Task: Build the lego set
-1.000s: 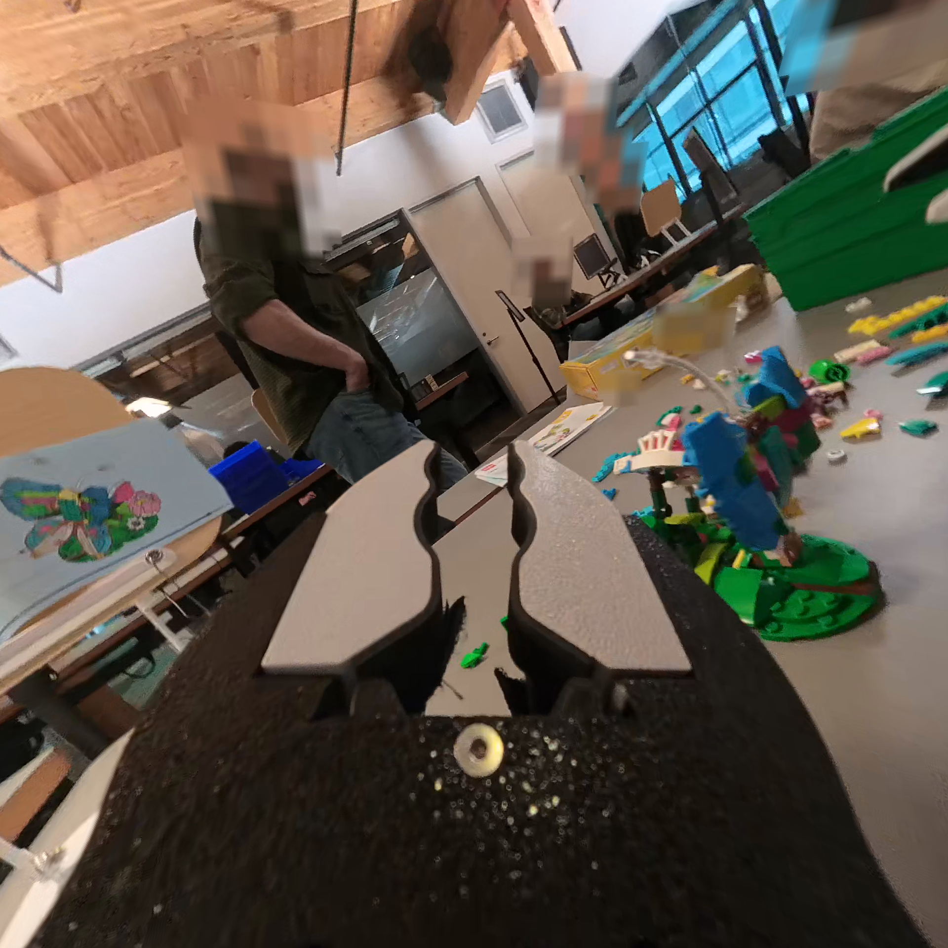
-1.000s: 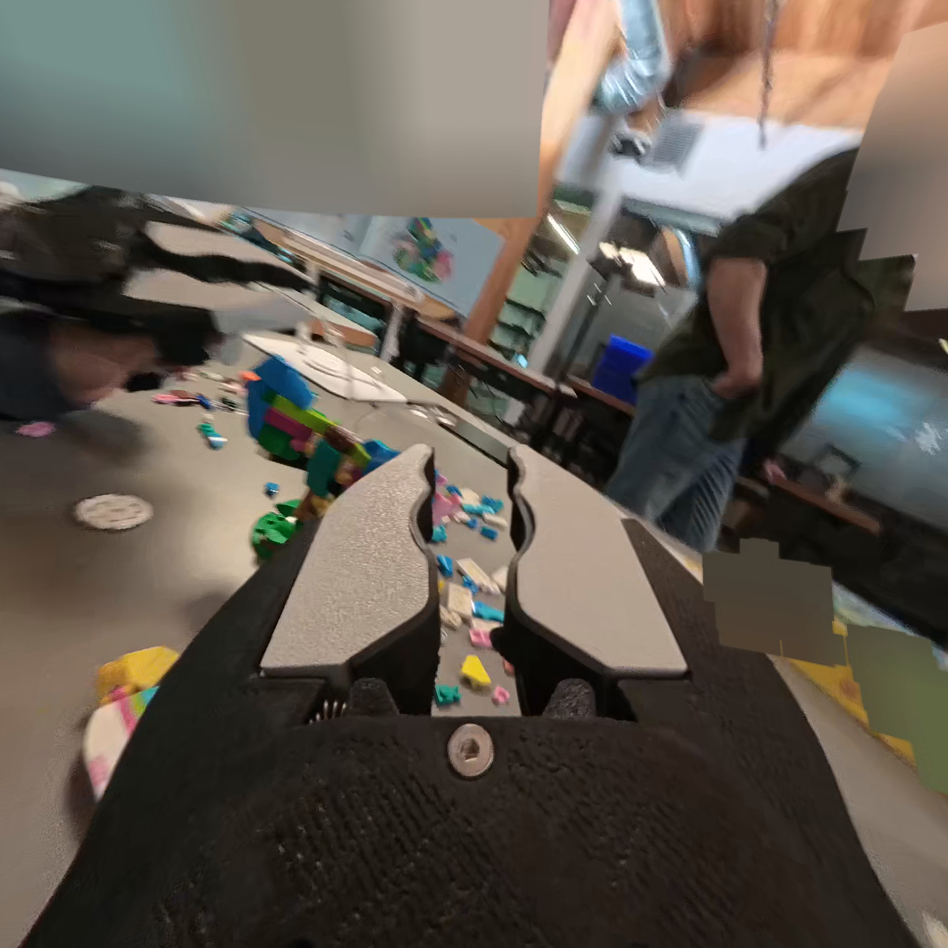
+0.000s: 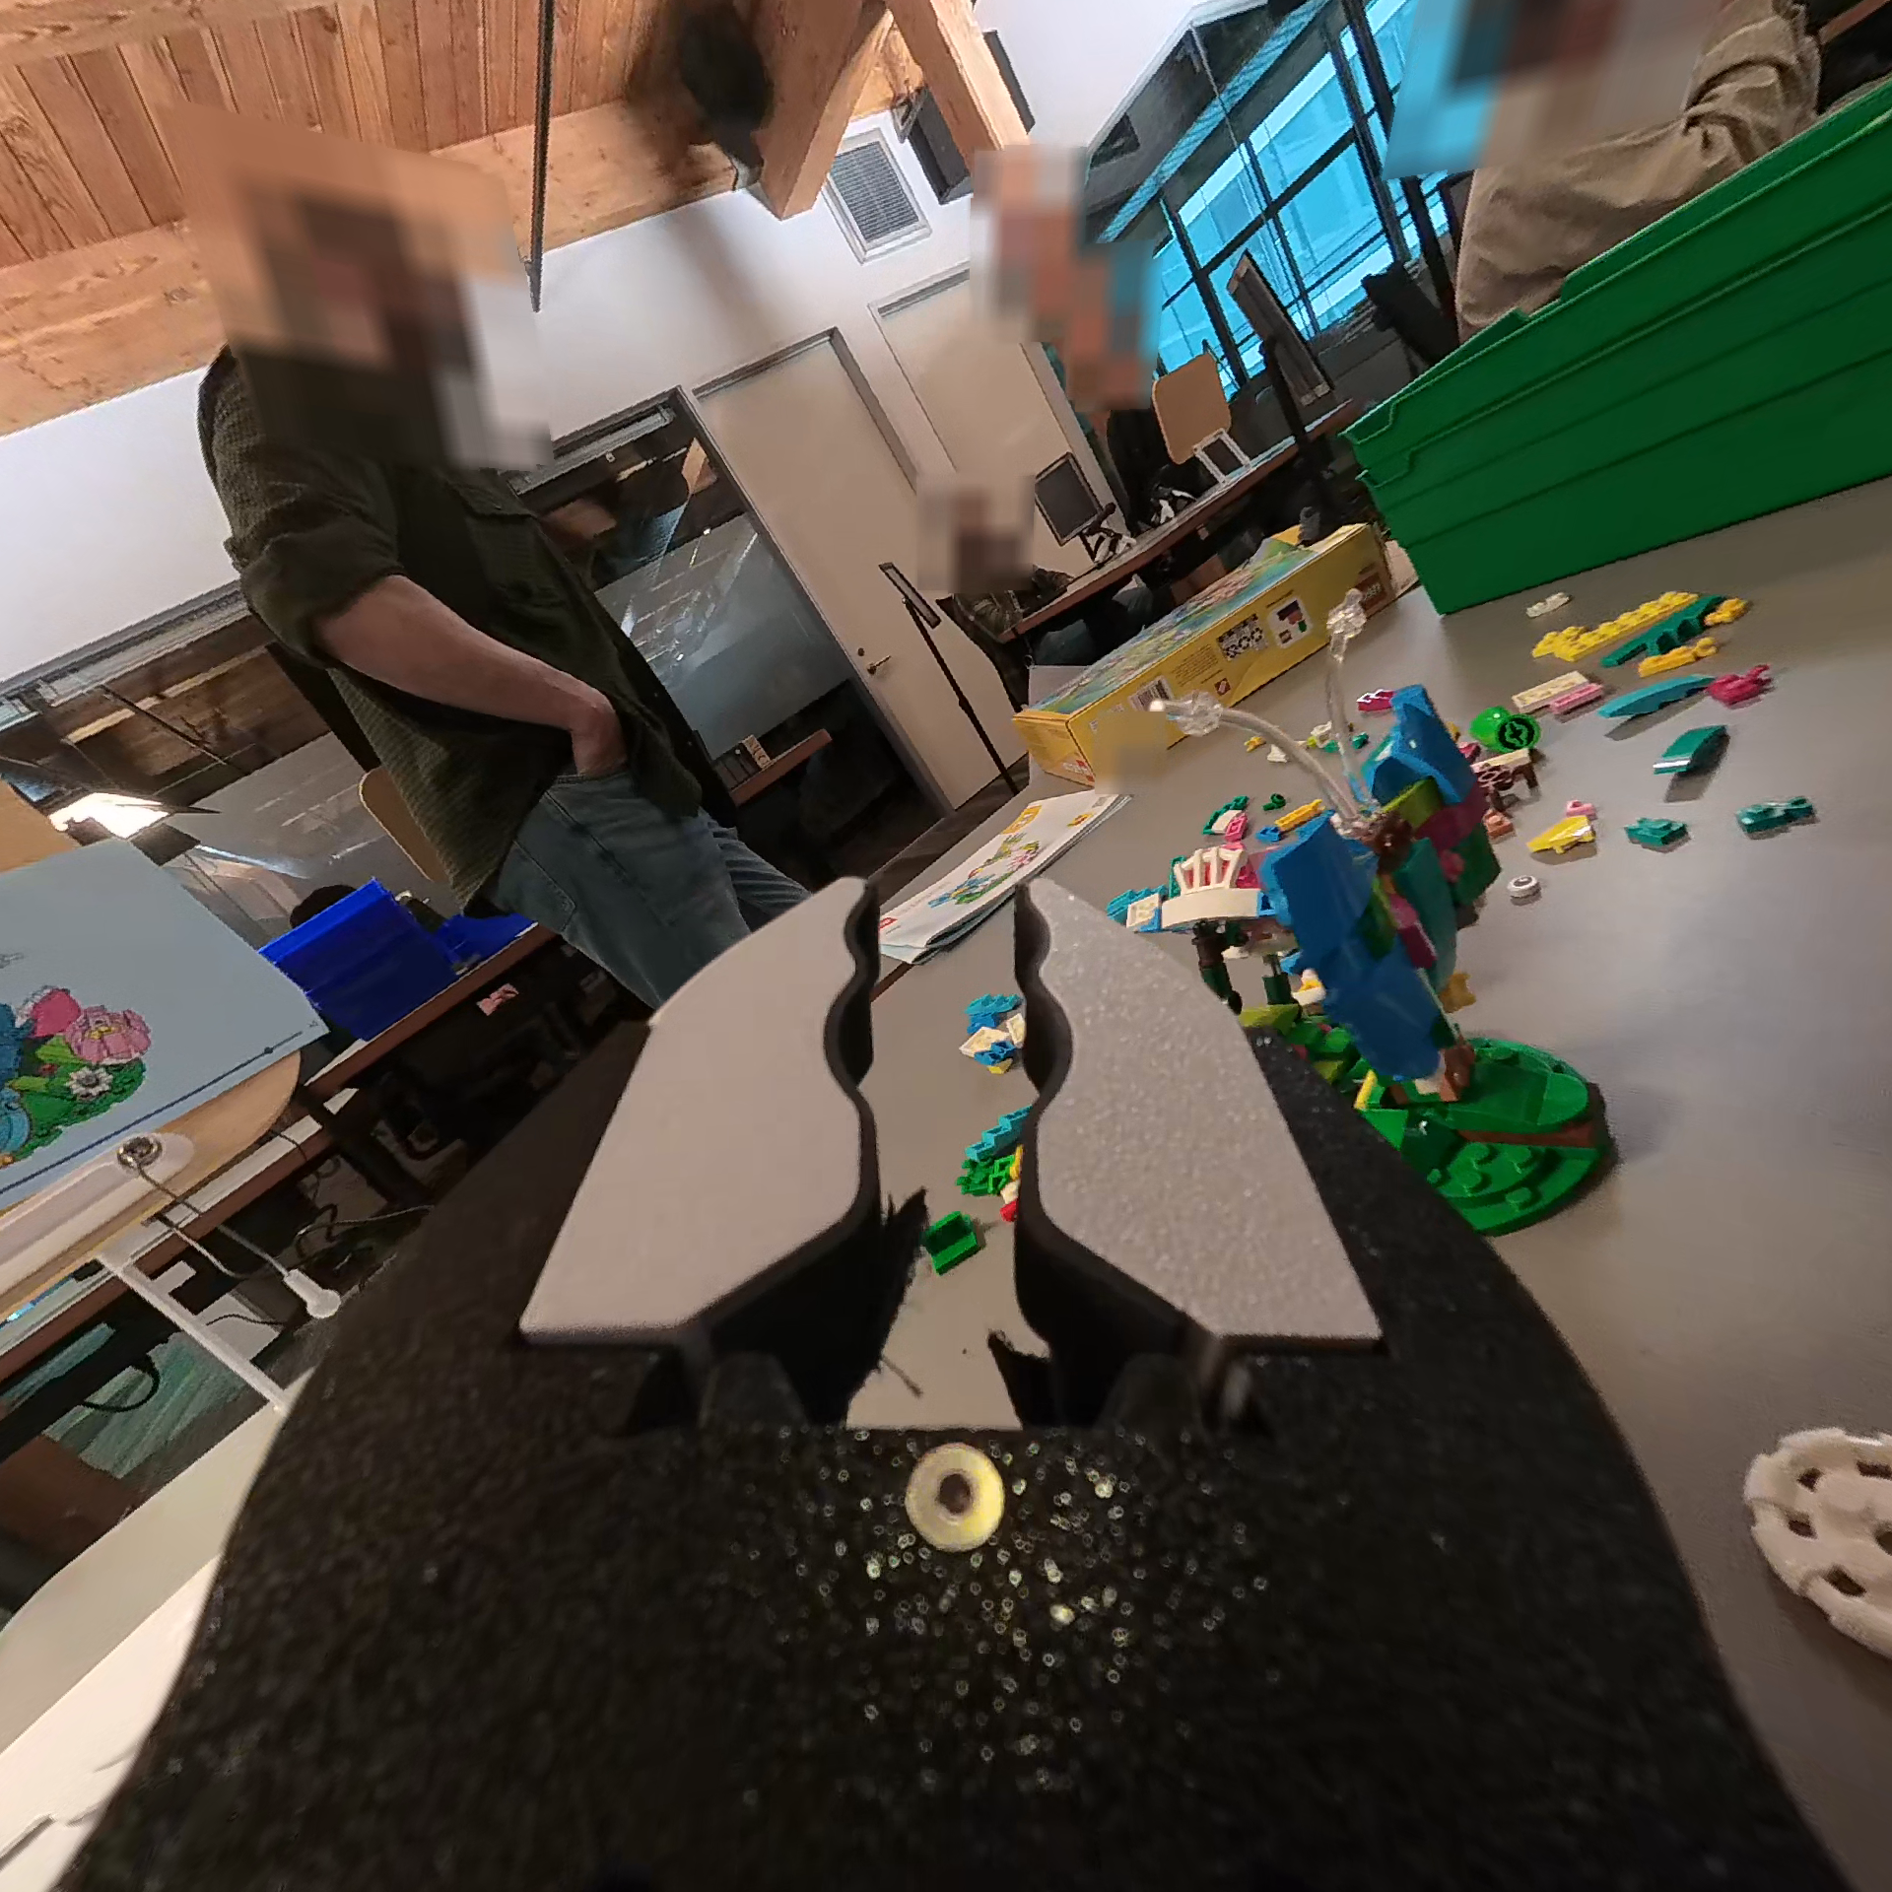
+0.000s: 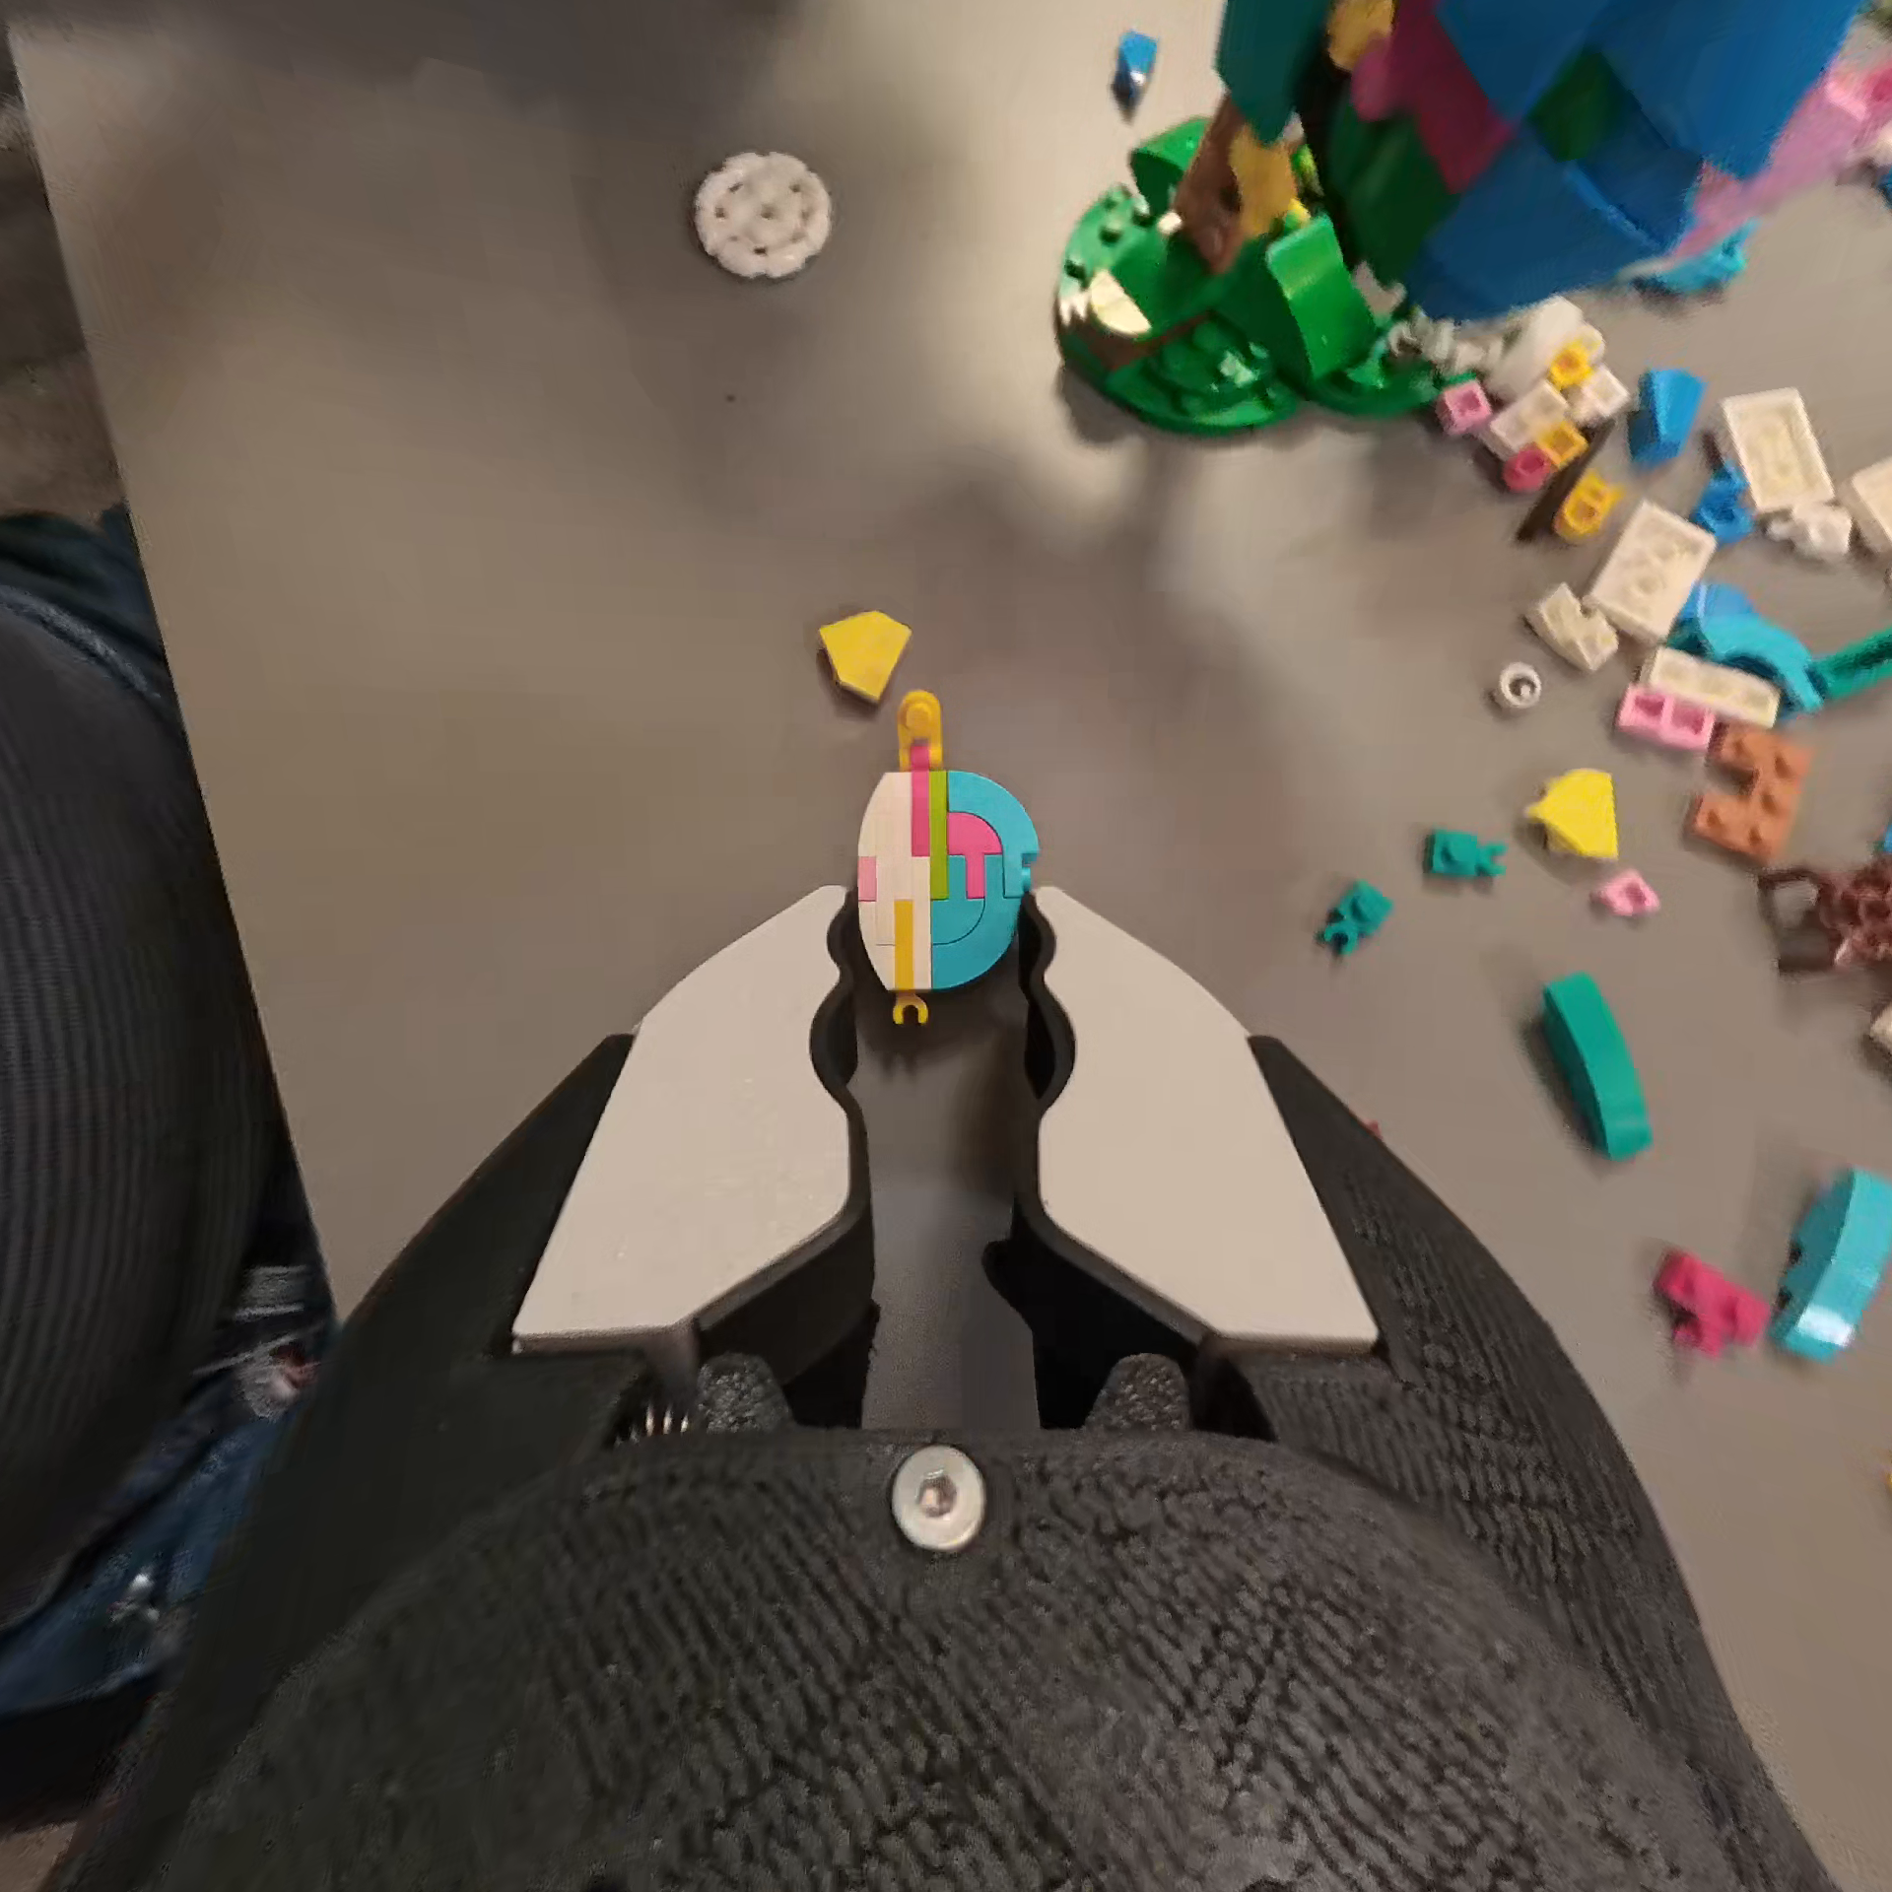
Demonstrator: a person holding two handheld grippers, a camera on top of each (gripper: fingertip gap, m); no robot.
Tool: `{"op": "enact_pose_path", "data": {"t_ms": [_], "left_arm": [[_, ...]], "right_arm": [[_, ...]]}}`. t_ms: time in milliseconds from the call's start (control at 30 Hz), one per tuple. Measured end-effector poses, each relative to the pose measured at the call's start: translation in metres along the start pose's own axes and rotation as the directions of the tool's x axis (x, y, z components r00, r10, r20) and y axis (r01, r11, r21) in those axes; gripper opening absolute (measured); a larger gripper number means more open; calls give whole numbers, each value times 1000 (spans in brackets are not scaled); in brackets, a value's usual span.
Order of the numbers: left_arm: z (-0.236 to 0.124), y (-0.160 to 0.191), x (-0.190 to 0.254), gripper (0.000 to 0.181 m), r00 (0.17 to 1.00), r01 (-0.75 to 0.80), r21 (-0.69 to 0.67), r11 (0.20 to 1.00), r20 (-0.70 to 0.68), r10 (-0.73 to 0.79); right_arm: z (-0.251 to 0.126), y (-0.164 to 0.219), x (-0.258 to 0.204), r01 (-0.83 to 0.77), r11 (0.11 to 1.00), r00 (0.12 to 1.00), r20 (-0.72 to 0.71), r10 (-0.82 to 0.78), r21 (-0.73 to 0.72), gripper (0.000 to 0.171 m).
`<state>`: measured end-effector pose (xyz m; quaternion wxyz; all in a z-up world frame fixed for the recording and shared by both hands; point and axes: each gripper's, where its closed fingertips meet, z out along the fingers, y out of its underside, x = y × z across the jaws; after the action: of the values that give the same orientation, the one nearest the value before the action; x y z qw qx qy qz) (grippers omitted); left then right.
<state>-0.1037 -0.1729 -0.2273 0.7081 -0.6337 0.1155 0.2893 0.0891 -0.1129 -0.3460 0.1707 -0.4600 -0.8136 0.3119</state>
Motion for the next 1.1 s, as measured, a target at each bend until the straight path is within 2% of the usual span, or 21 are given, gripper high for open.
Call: {"op": "enact_pose_path", "data": {"t_ms": [33, 167, 233, 333, 500, 700, 800, 867, 967, 1100], "left_arm": [[0, 1, 0, 25, 1000, 6, -4, 1000, 0, -6], [1, 4, -2, 26, 999, 35, -18, 999, -4, -35], [1, 5, -2, 26, 999, 45, -23, 999, -3, -45], [1, 6, -3, 26, 999, 53, -27, 998, -3, -53], [1, 6, -1, 26, 999, 40, -30, 999, -12, -40], [2, 6, 4, 26, 999, 32, -34, 999, -33, -33], [2, 6, 4, 26, 999, 32, -35, 999, -38, -34], [2, 6, 5, 26, 998, 37, -33, 999, -45, -39], [2, 4, 11, 27, 993, 70, -24, 997, -97, -72], [-2, -7, 32, 43, 932, 198, -9, 980, -308, -191]], "right_arm": [[-1, 1, -1, -27, 1000, 1000, -7, 27, 3, 28], [-1, 3, -9, -44, 999, 998, -39, 43, -15, 28], [-4, -6, -11, -12, 1000, 999, -51, 12, 12, 37], [0, -31, -23, 15, 998, 999, 31, -17, 61, 35], [27, -36, -18, 57, 996, 997, 49, -54, -65, 31], [41, -37, -16, 47, 992, 995, 93, -36, -115, 20], [28, -36, 3, 97, 988, 995, -16, -100, -122, 14], [7, -31, 26, 55, 991, 990, -120, -70, -122, 14], [-23, -2, 56, -34, 978, 967, -254, -20, -204, 14], [-34, 31, 65, -111, 962, 956, -291, 35, -248, 14]]}}
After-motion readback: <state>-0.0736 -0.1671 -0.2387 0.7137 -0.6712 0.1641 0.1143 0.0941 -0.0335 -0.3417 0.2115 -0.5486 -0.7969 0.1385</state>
